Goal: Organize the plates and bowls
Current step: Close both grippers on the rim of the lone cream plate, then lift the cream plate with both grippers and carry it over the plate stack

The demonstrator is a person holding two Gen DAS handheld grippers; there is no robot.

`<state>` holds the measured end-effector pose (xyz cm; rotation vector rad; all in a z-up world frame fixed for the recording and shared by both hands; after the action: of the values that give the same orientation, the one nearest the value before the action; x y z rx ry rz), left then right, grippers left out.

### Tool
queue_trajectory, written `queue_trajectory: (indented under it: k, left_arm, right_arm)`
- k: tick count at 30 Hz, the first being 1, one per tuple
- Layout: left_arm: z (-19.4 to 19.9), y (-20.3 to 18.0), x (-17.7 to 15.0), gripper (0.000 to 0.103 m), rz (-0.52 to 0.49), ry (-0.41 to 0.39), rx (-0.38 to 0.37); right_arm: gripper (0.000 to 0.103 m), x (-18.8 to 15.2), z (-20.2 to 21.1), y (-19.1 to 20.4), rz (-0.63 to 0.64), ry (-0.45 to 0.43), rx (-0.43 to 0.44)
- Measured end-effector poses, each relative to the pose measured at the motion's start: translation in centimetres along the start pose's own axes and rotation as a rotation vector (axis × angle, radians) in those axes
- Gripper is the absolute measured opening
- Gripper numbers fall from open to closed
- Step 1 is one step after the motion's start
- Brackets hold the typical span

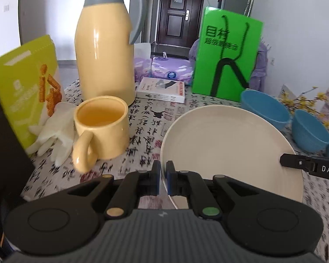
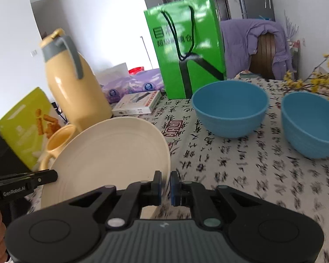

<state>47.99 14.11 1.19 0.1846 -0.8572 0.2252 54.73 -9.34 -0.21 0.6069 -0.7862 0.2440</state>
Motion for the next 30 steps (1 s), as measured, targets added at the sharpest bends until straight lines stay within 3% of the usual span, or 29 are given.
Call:
queue_trajectory:
  k: [8, 21, 30]
  left_arm:
    - [7.4, 1.5, -5.4, 0.006, 0.004, -0.035, -0.019]
    - [17.2, 3.0, -16.0, 0.006, 0.053, -0.101, -0.028]
    - [22.3, 3.3, -22.3, 0.006, 0.010, -0.139, 0.012]
  right_arm:
    - [0.008, -4.5, 7.0, 3.9, 0.047, -0.039, -0.014]
    - [0.008, -15.4, 15.1, 8.2, 0.101, -0.093, -0.032]
    - [0.008, -23.3, 19.4, 9.0, 0.027, -0.081, -0.001]
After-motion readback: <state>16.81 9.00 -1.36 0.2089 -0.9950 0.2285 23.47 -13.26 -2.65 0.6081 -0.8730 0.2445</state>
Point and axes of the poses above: each gripper's, at about its wrist camera, not at the fingertips, and z roughly against the way its jaws point, y to its left, x to its top, the point moved 6 cm from there along -z, roughly the way its jaws point, and after that the axes turned 13 degrees about x, right-handed, at the moved point
